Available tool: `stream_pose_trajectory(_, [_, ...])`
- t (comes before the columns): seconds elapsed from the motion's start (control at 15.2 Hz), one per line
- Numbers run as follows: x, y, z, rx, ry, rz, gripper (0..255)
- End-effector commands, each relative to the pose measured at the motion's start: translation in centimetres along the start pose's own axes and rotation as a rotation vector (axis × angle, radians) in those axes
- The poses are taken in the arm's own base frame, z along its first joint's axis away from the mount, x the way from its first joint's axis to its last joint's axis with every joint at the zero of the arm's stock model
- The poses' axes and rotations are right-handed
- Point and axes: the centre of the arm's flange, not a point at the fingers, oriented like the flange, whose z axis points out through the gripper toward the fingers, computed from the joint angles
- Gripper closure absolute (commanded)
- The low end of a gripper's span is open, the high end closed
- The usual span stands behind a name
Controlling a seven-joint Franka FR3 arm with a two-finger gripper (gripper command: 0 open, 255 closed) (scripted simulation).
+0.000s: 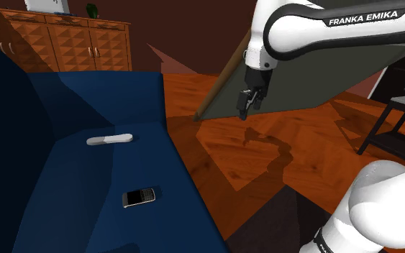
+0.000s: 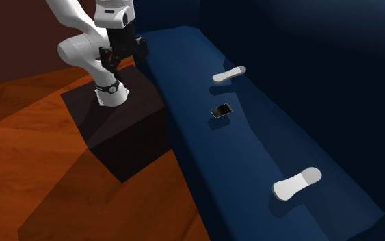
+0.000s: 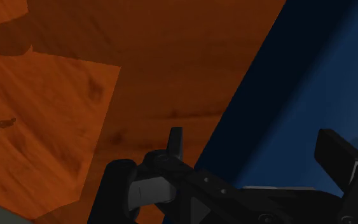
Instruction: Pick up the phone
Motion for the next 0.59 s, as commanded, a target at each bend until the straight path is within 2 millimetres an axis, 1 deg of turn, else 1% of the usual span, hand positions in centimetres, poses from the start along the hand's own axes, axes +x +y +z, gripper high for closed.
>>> stream_pose_trajectory(0.0, [1.6,-1.0,1.4,0.012,0.008,-0.05,0])
stream_pose_trajectory(0.53, [7.8,-6.3,7.2,0.06,0.029,-0.246,0])
